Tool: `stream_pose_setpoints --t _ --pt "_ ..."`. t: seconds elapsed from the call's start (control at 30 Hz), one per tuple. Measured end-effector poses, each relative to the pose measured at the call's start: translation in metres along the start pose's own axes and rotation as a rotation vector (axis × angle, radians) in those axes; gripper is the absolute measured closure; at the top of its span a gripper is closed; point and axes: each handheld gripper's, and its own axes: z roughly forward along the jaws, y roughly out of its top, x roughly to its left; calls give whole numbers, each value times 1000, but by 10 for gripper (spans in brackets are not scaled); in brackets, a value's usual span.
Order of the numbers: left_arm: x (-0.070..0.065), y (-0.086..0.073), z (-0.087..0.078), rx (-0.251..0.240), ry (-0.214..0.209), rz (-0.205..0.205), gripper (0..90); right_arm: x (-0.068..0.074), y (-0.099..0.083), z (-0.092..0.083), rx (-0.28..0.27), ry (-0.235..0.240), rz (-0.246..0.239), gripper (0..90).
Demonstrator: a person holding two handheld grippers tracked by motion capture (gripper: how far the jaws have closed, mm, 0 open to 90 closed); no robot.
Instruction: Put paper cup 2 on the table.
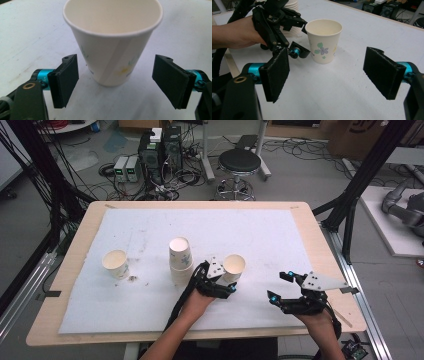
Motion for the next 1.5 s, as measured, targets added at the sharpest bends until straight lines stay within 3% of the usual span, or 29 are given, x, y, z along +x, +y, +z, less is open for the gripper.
stream_pose_setpoints --t 0.13,0.27,0.4,0.57,0.7,1.1,1.3,1.5 --pt "-2 -3 -11 -4 -5 8 213 1 1 0 -5 1 -4 217" --pt "-5 -7 -29 -38 -47 6 218 1 1 0 -5 -2 -5 217" --pt "-7 -11 -52 -138 -111 -13 218 1 1 0 -3 -3 -3 217" --pt "-2 -16 -85 -254 -143 -41 218 1 1 2 -2 -5 -9 216" --pt "4 -18 -108 -307 -120 -43 218 2 0 3 0 -7 -16 217" --pt "33 -36 -155 -358 -10 -51 213 0 -2 2 5 -13 -12 217" --pt "50 -48 -177 -394 67 -88 175 1 -1 1 -2 -28 -25 216" --pt "62 -56 -194 -439 109 -116 166 8 0 -1 -18 -62 -53 209"
